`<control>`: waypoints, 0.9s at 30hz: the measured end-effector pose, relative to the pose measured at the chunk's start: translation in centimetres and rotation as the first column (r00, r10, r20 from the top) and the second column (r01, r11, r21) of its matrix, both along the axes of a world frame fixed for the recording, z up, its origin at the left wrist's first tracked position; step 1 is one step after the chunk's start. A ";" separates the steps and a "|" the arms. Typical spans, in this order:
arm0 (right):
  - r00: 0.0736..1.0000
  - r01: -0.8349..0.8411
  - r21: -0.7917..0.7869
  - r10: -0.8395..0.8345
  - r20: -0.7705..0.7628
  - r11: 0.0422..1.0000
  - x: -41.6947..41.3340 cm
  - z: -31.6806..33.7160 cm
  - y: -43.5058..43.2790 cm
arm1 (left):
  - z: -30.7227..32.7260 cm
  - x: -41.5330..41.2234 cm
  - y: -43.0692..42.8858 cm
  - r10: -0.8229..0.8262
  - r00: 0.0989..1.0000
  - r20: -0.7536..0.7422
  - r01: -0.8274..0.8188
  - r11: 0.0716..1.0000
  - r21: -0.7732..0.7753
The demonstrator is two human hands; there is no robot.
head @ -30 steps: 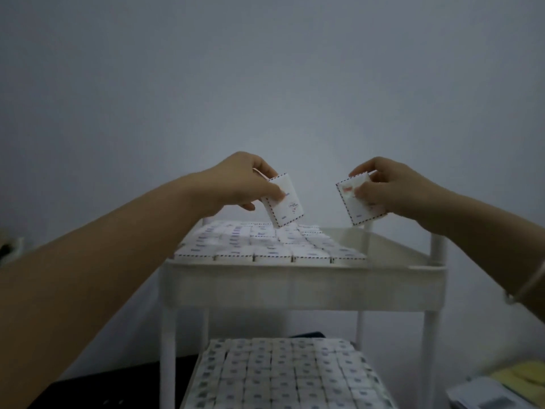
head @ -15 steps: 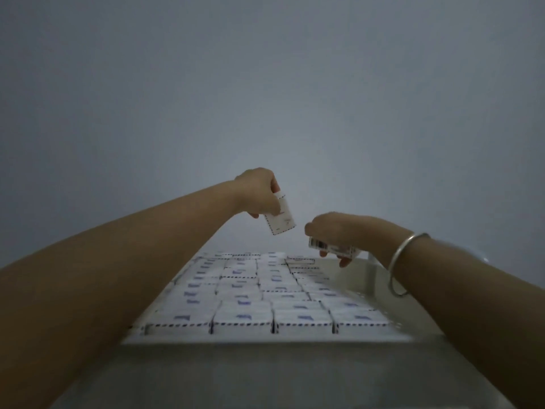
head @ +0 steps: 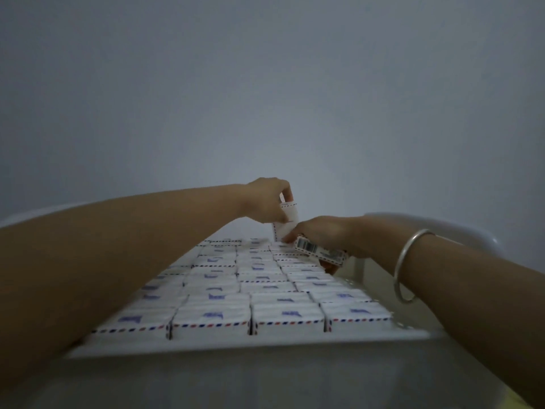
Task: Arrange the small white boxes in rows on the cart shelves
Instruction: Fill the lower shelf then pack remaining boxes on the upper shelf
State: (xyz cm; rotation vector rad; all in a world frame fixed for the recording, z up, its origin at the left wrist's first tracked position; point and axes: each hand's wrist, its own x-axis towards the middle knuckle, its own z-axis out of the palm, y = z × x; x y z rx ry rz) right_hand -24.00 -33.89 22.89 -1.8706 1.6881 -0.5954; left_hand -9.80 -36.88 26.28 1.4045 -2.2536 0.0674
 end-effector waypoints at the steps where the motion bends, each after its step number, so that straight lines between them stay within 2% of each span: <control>1: 1.000 -0.004 -0.005 0.004 -0.005 1.000 0.0 0.0 0.1 | -0.2 -0.1 0.0 -0.006 1.000 -0.004 0.006 1.000 0.012; 6: 0.999 0.011 -0.071 -0.013 -0.034 0.997 -0.2 0.0 0.5 | -0.4 -0.1 -0.3 -0.054 0.995 -0.079 0.065 0.988 0.144; 10: 1.000 0.003 -0.056 -0.002 0.015 0.998 -0.2 0.1 1.0 | -1.0 0.0 -0.5 -0.038 0.999 -0.034 0.046 0.966 0.256; 13: 1.000 0.022 -0.074 -0.020 0.019 0.997 -0.2 0.0 1.2 | -1.1 -0.1 -0.5 -0.031 0.999 0.011 0.027 0.966 0.258; 17: 0.999 0.029 -0.041 -0.028 0.027 0.999 -0.5 0.1 1.3 | -0.8 -0.5 0.3 0.014 0.986 0.166 -0.051 0.974 0.220; 23: 0.999 0.033 -0.027 -0.032 0.028 0.999 -0.3 0.2 2.0 | -1.3 -1.7 1.8 0.109 0.883 0.457 -0.177 0.978 0.108; 25: 0.997 0.070 -0.058 -0.067 0.047 0.996 0.1 0.5 2.4 | -1.3 -1.7 2.4 0.117 0.840 0.530 -0.215 0.969 0.126; 27: 0.984 0.113 -0.167 -0.088 0.153 0.979 0.1 1.3 3.0 | -1.2 -1.4 2.9 0.096 0.811 0.577 -0.245 0.951 0.187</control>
